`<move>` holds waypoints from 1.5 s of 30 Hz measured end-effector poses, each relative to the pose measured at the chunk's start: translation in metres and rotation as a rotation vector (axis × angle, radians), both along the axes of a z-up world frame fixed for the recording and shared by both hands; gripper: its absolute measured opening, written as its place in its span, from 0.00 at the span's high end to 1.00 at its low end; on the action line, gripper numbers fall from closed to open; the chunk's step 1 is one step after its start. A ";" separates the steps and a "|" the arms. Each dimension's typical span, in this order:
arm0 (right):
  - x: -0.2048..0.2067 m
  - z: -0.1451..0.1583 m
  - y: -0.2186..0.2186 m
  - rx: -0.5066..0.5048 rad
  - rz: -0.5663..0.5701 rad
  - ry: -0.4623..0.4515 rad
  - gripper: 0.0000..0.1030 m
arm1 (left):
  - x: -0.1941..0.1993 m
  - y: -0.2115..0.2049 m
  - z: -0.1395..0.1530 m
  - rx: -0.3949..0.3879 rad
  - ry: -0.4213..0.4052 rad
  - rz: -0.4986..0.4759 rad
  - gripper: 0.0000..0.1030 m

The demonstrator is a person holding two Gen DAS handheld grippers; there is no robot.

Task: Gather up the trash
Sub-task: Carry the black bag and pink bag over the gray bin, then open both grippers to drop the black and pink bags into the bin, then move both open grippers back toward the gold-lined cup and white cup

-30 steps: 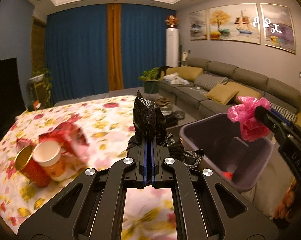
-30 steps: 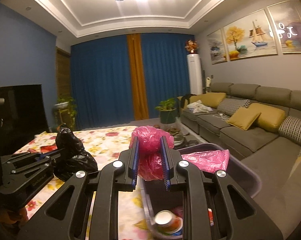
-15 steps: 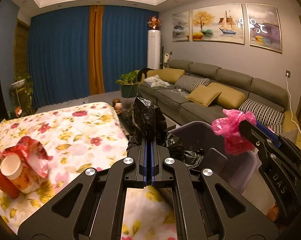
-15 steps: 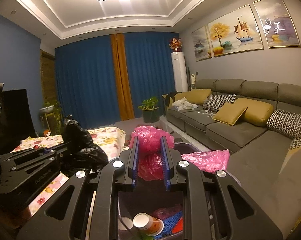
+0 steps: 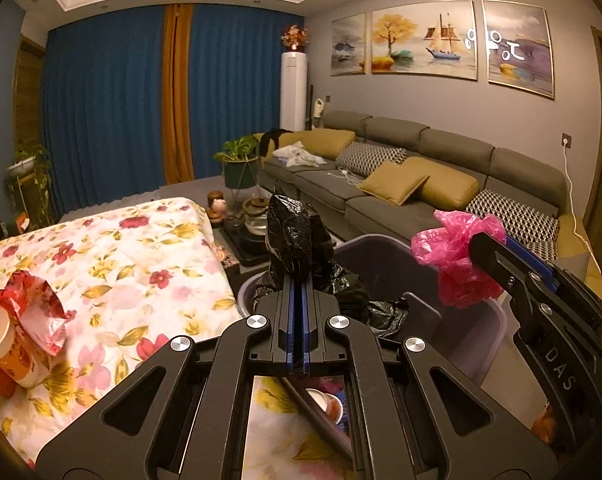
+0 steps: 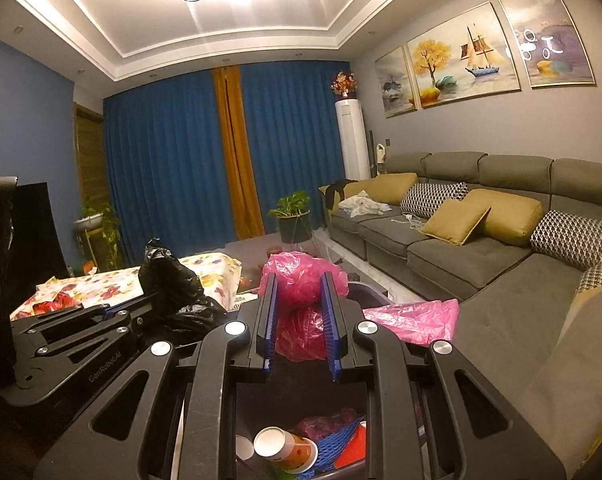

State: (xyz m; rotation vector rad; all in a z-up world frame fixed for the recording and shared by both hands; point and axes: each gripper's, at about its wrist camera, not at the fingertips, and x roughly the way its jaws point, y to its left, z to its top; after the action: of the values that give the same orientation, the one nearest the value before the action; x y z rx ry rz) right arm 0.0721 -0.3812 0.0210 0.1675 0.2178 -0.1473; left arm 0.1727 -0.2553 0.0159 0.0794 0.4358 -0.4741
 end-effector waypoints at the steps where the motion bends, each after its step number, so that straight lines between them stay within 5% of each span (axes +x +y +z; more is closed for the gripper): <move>1: 0.000 -0.001 -0.001 0.002 0.000 0.001 0.79 | 0.001 -0.001 -0.001 0.000 0.003 -0.002 0.98; 19: 0.006 0.001 -0.009 0.029 -0.001 0.002 0.70 | 0.005 -0.014 -0.010 -0.015 0.033 -0.082 0.97; 22: 0.006 0.001 -0.009 0.036 -0.011 0.002 0.61 | 0.006 -0.013 -0.012 -0.014 0.038 -0.088 0.83; 24: 0.006 0.002 -0.011 0.041 -0.016 -0.002 0.55 | 0.006 -0.011 -0.013 -0.015 0.036 -0.075 0.62; 33: -0.003 0.003 -0.009 0.047 -0.034 -0.015 0.40 | -0.002 0.014 -0.010 -0.042 0.014 -0.011 0.24; 38: -0.009 0.002 -0.004 0.057 -0.037 -0.020 0.26 | -0.010 0.038 -0.008 -0.035 -0.003 0.061 0.16; 45: -0.013 0.006 0.011 0.061 -0.004 -0.016 0.22 | -0.017 0.081 -0.006 -0.033 -0.014 0.184 0.13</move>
State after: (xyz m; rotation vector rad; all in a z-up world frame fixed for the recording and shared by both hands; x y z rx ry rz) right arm 0.0587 -0.3701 0.0271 0.2295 0.2062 -0.1435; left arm 0.1552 -0.1738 0.0100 0.0109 0.4172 -0.2994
